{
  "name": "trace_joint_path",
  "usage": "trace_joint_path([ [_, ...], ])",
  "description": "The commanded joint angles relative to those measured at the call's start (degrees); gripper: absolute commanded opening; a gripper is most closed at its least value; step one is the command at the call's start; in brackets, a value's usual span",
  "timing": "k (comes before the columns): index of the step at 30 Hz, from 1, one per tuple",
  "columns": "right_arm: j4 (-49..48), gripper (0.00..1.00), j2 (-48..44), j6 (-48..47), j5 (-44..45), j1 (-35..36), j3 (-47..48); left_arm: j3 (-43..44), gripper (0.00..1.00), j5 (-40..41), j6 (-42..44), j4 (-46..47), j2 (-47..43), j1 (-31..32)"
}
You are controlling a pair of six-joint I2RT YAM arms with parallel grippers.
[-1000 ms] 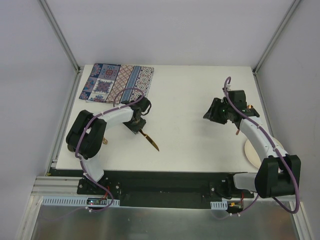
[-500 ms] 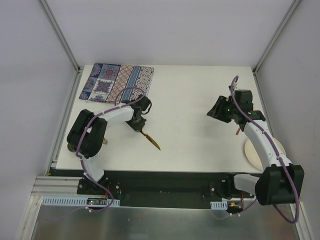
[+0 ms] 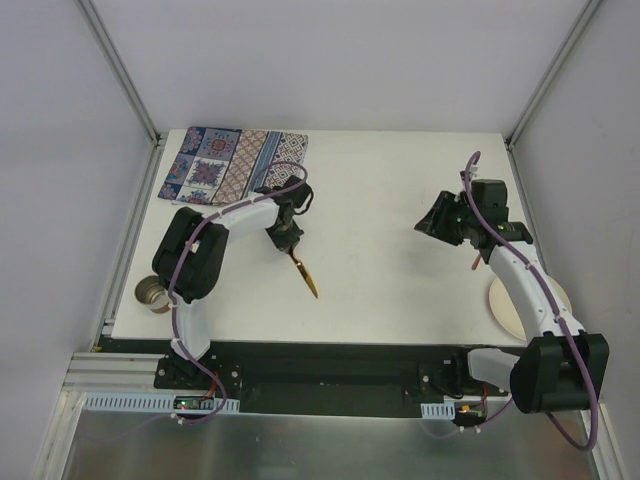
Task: Set the dinner table for one person
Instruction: Move the knife to the center of the board.
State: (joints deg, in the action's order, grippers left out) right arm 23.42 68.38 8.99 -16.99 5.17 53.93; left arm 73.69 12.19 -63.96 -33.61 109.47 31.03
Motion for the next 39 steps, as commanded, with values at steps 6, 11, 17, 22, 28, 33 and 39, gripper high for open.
trace_joint_path([
  [6,-1.7,0.45,-1.6,3.0,-0.9,-0.3,1.0,10.4,0.0,-7.2,24.2,-1.6,10.5,0.1],
  [11,-2.4,0.45,-0.8,3.7,-1.4,-0.2,1.3,18.6,0.0,-11.7,40.4,-2.9,15.6,1.1],
  [17,-2.3,0.45,0.0,3.7,-1.8,0.2,2.1,23.8,0.0,-10.5,55.7,-5.8,19.7,3.3],
  [22,-1.4,0.45,1.0,2.4,-1.6,0.6,3.3,24.6,0.0,-8.4,63.4,-5.9,19.2,4.5],
  [28,-0.9,0.45,1.6,2.1,-1.7,0.7,4.2,27.6,0.0,-6.8,74.7,-5.9,19.6,5.9],
  [33,-0.2,0.45,2.7,1.3,-0.9,0.7,5.6,28.1,0.0,-10.9,83.3,-5.1,19.9,7.4],
  [39,1.5,0.45,4.8,0.0,0.4,0.6,8.2,26.5,0.0,-13.4,92.7,-5.0,19.9,10.0],
])
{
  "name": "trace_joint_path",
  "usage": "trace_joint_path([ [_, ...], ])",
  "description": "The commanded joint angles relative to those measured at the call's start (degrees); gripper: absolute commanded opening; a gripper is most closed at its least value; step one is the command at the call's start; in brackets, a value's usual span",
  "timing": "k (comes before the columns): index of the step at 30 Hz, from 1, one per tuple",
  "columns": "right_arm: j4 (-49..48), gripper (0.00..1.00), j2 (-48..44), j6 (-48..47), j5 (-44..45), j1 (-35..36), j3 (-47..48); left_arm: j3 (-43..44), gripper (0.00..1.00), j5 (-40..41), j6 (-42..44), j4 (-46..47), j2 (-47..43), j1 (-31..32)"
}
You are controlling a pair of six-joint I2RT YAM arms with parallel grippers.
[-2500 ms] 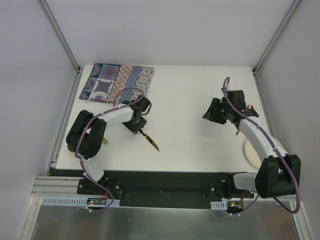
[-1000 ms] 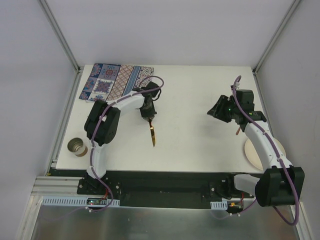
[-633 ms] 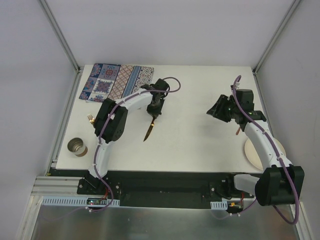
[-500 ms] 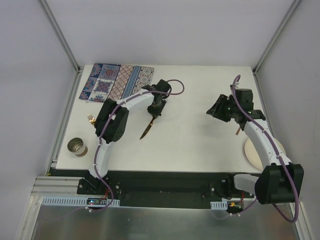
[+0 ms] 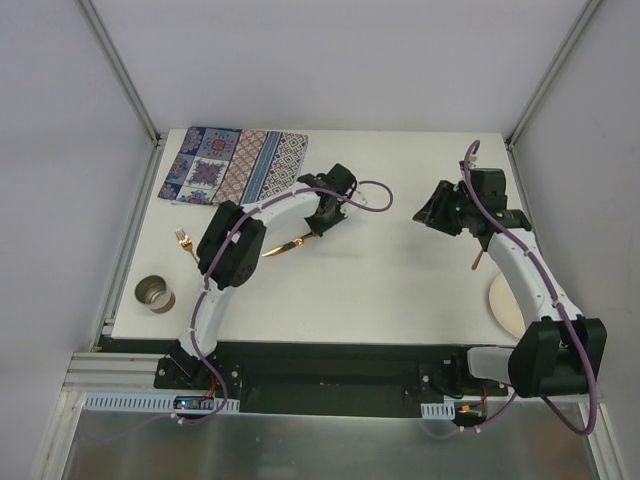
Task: Set the dinner table for one person
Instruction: Move the knife to the center of the board.
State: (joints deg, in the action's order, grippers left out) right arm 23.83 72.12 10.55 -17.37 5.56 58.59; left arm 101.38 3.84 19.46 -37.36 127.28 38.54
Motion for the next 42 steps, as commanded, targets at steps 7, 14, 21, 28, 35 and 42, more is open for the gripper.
trace_joint_path([
  [7,3.2,0.45,3.0,-3.3,4.3,0.2,7.6,-2.2,0.0,-7.3,16.7,-1.2,2.9,7.4],
  [14,4.7,0.45,4.9,-4.0,4.6,-0.8,10.5,-3.9,0.0,-13.8,21.4,-1.4,1.7,10.0],
  [21,6.7,0.45,5.6,-4.4,5.0,-2.9,13.2,-3.8,0.0,-17.7,24.9,-5.8,1.9,12.3],
  [28,7.5,0.46,6.2,-4.5,4.9,-3.4,15.0,-4.1,0.0,-17.4,24.2,-6.2,2.5,14.1],
  [35,7.5,0.46,6.3,-4.6,4.9,-3.7,14.6,-3.5,0.18,-14.3,22.4,-6.1,3.1,15.2],
  [42,7.5,0.46,6.3,-4.8,4.6,-4.2,14.4,-3.4,0.3,-12.0,21.0,-6.0,4.1,16.0],
])
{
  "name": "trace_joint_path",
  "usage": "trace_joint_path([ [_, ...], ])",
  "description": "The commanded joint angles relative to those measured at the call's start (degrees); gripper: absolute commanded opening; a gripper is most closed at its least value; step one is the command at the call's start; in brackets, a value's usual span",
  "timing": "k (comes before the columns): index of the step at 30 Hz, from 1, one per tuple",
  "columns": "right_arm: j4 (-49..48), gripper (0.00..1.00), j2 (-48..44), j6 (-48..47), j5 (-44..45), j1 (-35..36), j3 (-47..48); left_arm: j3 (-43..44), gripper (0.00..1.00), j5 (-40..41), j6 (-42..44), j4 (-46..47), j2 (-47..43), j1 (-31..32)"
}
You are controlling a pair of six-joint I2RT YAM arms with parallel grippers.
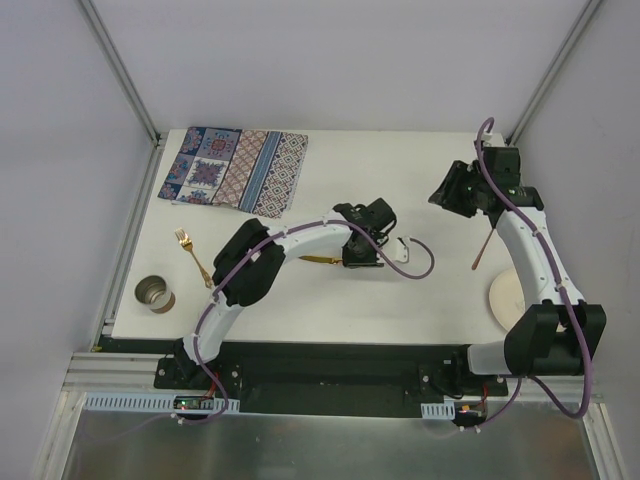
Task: Set the dinner table for one person
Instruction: Move the knife to the center of the board.
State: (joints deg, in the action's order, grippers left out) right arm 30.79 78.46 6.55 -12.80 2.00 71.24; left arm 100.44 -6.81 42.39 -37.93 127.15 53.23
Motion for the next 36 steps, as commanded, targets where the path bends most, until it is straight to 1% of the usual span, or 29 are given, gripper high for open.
trace_joint_path([
  [1,0.5,0.46,-0.1,-0.7,-0.1,-0.8,1.6,-2.5,0.31,-0.9,-2.4,-5.1,4.4,1.5],
  [5,0.4,0.45,-0.1,-0.8,-0.3,-0.9,1.3,-2.4,0.33,2.6,-4.5,-2.8,3.6,1.3],
  [7,0.3,0.46,0.0,-1.0,-0.3,-0.9,1.0,-1.0,0.37,5.4,-6.3,-2.0,2.8,1.3],
  [8,0.3,0.46,-0.1,-1.0,-0.3,-0.9,1.0,-0.3,0.39,6.3,-7.2,-1.8,2.3,1.3],
  [9,0.2,0.46,-0.1,-1.1,-0.2,-0.9,0.9,0.4,0.45,7.9,-8.1,-1.5,2.0,1.3],
  [10,0.2,0.46,0.1,-1.0,-0.2,-1.0,1.0,1.7,0.49,11.2,-10.6,-0.6,1.4,1.3],
  [12,0.2,0.46,0.1,-1.0,-0.6,-1.2,0.9,3.2,0.54,15.1,-13.6,0.2,1.0,0.8],
  [13,0.0,0.46,0.0,-0.9,-0.7,-1.2,0.8,5.0,0.59,16.6,-17.7,0.2,0.7,0.6],
  [15,-0.5,0.46,0.2,-0.7,-1.2,-1.3,0.4,6.4,0.62,21.4,-22.4,0.6,0.3,-0.2],
  [16,-0.9,0.46,0.2,-0.6,-1.3,-1.4,0.1,7.2,0.62,23.3,-27.7,0.7,-0.3,-0.6],
  [18,-1.2,0.46,0.5,-0.5,-1.5,-1.4,-0.1,7.2,0.63,28.1,-32.5,1.1,-1.4,-1.6],
  [19,-1.3,0.46,0.6,-0.5,-1.6,-1.4,-0.2,6.7,0.63,29.8,-37.5,1.4,-2.9,-1.9],
  [20,-1.3,0.46,0.8,-0.5,-1.7,-1.5,-0.2,6.8,0.64,31.6,-40.4,1.3,-3.6,-2.3],
  [21,-1.4,0.46,0.9,-0.4,-2.0,-1.5,-0.3,6.8,0.64,37.1,-43.1,0.8,-4.3,-3.0],
  [22,-1.5,0.46,1.1,-0.3,-2.0,-1.5,-0.4,5.7,0.62,37.7,-50.5,0.4,-6.3,-3.5],
  [23,-1.5,0.46,1.3,-0.3,-2.1,-1.5,-0.4,5.0,0.59,37.6,-54.0,0.2,-7.6,-4.0],
  [24,-1.8,0.46,1.3,-0.1,-2.3,-1.5,-0.5,4.0,0.56,37.2,-61.9,0.2,-10.4,-5.1],
  [26,-2.0,0.46,1.4,0.0,-2.4,-1.5,-0.6,-0.4,0.48,35.8,-70.6,0.3,-13.3,-6.4],
  [27,-2.4,0.46,1.5,0.1,-2.7,-1.4,-0.7,-2.2,0.42,33.5,-80.8,0.3,-16.1,-6.9],
  [28,-2.5,0.45,1.5,0.2,-2.8,-1.4,-0.8,-6.7,0.39,32.0,-85.6,0.7,-17.8,-8.0],
  [29,-2.5,0.46,1.5,0.3,-3.0,-1.4,-0.9,-8.8,0.31,31.2,-90.2,0.9,-19.2,-8.2],
  [30,-2.9,0.45,1.5,0.4,-3.3,-1.5,-1.1,-10.9,0.28,31.0,-98.4,1.3,-22.0,-8.2],
  [31,-3.1,0.45,1.4,0.6,-3.4,-1.5,-1.3,-15.2,0.27,30.0,-101.5,3.6,-23.4,-8.1],
  [32,-3.3,0.45,1.4,0.8,-3.5,-1.5,-1.8,-17.5,0.28,29.9,-104.5,5.4,-24.8,-8.0],
  [33,-3.8,0.45,1.3,1.0,-4.0,-1.5,-2.0,-19.7,0.29,30.0,-110.0,7.3,-27.4,-7.8],
  [34,-4.0,0.45,1.1,1.2,-4.3,-1.6,-2.2,-24.5,0.31,29.8,-112.5,9.8,-28.6,-7.7],
  [35,-4.3,0.45,1.1,1.5,-4.6,-1.5,-2.7,-27.0,0.33,28.5,-114.9,16.0,-29.7,-7.7],
  [36,-4.5,0.45,1.0,1.6,-5.0,-1.5,-2.8,-31.8,0.35,27.8,-119.3,19.2,-31.3,-7.8],
])
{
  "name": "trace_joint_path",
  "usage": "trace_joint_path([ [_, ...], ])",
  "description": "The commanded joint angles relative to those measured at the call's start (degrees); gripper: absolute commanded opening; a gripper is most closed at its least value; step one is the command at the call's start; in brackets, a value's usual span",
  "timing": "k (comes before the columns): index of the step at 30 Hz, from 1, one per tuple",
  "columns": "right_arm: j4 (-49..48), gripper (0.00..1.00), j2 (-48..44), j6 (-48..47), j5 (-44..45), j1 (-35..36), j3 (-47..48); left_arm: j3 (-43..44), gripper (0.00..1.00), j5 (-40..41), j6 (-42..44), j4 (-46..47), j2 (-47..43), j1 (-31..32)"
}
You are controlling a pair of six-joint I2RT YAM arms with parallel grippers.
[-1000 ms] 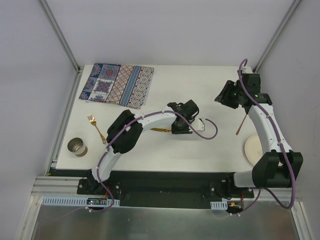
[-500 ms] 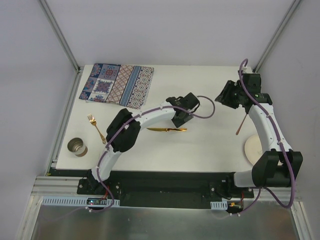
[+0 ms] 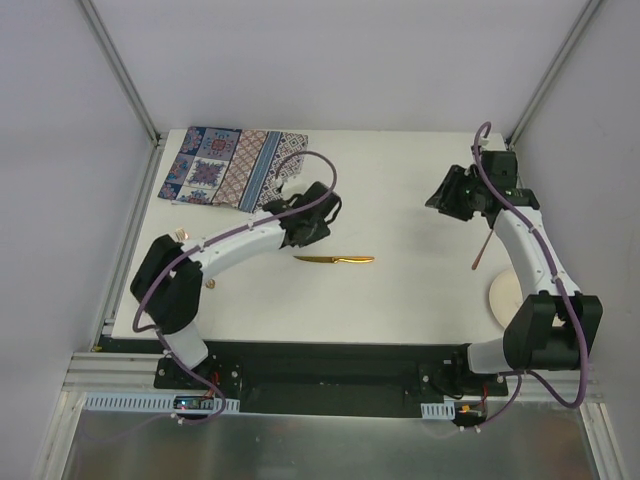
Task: Set the dinner table for one person
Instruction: Move the knife to the center of the board.
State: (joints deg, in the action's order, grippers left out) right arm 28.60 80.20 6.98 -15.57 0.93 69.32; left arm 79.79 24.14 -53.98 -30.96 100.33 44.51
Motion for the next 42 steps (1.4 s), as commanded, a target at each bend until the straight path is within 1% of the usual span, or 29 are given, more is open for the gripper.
trace_joint_path([
  [1,-2.4,0.45,-1.0,1.4,-2.5,-0.4,-1.0,-13.2,0.37,-4.2,-24.9,16.3,-4.9,1.0],
  [2,-2.5,0.45,-1.2,1.5,-2.7,-0.5,-1.3,-14.8,0.38,-6.2,-27.0,22.1,-4.9,0.9],
  [3,-2.8,0.45,-1.4,1.8,-3.1,-0.5,-1.6,-16.4,0.38,-7.5,-30.5,24.9,-3.9,1.0],
  [5,-2.9,0.45,-2.2,2.0,-3.2,-0.5,-1.8,-16.2,0.42,-10.6,-32.8,29.1,-1.9,1.0],
  [7,-2.9,0.45,-3.0,2.2,-3.3,-0.5,-2.5,-14.0,0.42,-11.3,-35.9,29.9,1.9,1.4],
  [9,-3.0,0.45,-3.6,2.4,-3.5,-0.5,-3.1,-12.4,0.42,-10.4,-39.5,30.8,4.4,2.2],
  [11,-2.9,0.45,-4.3,2.4,-3.6,-0.5,-3.7,-11.6,0.42,-8.4,-41.0,32.2,5.5,3.0],
  [12,-2.8,0.45,-4.5,2.4,-3.7,-0.5,-3.8,-10.5,0.42,-6.1,-41.9,32.1,6.4,3.3],
  [16,-2.0,0.45,-6.2,2.6,-3.5,-0.4,-4.5,-8.6,0.43,-3.8,-44.0,31.8,8.2,4.4],
  [18,-1.7,0.45,-6.8,2.7,-3.8,-0.4,-4.6,-7.3,0.43,-2.5,-44.1,29.8,8.3,4.9],
  [22,-0.7,0.45,-7.8,2.3,-3.3,-0.6,-4.6,-1.6,0.45,1.0,-41.7,18.0,7.9,5.9],
  [23,-0.6,0.45,-8.0,2.2,-3.1,-0.5,-4.8,-1.4,0.46,1.6,-41.6,17.1,7.5,6.7],
  [27,0.1,0.45,-9.4,2.3,-2.8,-0.6,-6.3,-5.9,0.47,2.7,-46.0,15.2,4.0,8.4],
  [31,0.0,0.45,-11.9,2.3,-2.4,-0.6,-8.5,-8.5,0.45,2.7,-51.9,9.9,2.2,9.8],
  [35,0.2,0.46,-13.1,2.4,-2.1,-0.6,-9.5,-6.5,0.46,2.7,-56.1,2.9,2.2,10.6],
  [37,0.7,0.45,-13.9,2.9,-2.2,-0.6,-9.8,-3.9,0.47,2.8,-58.2,-1.6,3.4,10.9],
  [39,0.6,0.45,-14.7,3.1,-2.3,-0.6,-10.3,-1.9,0.49,2.2,-59.4,-2.7,4.9,11.0],
  [42,0.8,0.45,-16.2,3.2,-1.7,-0.6,-10.5,-0.1,0.5,1.3,-61.5,-4.1,7.0,10.9],
])
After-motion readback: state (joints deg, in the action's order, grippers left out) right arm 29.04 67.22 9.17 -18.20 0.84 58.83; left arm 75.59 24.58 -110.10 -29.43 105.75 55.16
